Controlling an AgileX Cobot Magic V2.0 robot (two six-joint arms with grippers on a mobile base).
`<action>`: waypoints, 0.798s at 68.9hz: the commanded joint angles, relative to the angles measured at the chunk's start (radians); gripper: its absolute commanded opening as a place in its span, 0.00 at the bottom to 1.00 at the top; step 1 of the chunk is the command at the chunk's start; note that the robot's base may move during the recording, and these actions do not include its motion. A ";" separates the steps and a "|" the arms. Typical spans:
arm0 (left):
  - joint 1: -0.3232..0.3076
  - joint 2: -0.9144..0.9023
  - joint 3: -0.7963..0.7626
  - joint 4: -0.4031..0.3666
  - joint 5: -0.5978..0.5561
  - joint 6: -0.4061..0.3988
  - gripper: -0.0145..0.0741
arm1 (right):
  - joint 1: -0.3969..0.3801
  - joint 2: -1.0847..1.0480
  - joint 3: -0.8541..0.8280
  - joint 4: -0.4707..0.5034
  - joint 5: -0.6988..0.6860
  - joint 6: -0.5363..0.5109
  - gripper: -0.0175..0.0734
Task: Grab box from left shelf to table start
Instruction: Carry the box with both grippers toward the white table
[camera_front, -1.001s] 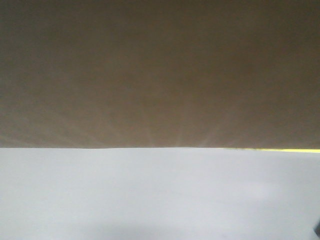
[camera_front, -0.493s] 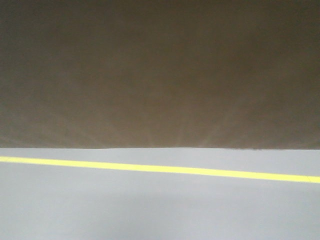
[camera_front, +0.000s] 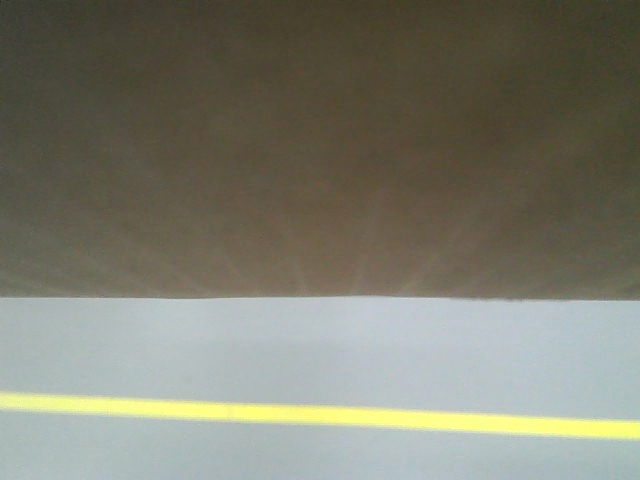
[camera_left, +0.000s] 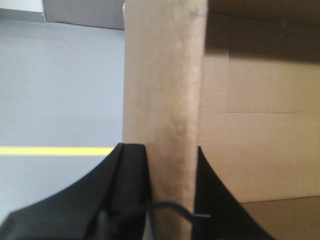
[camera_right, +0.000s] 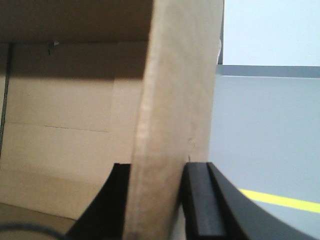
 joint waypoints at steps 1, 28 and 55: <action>-0.006 0.015 -0.039 -0.105 -0.104 -0.022 0.06 | -0.003 0.018 -0.028 -0.009 -0.113 -0.008 0.25; -0.006 0.015 -0.039 -0.106 -0.104 -0.022 0.06 | -0.003 0.018 -0.028 -0.009 -0.112 -0.008 0.25; -0.006 0.015 -0.039 -0.106 -0.104 -0.022 0.06 | -0.003 0.018 -0.028 -0.009 -0.112 -0.008 0.25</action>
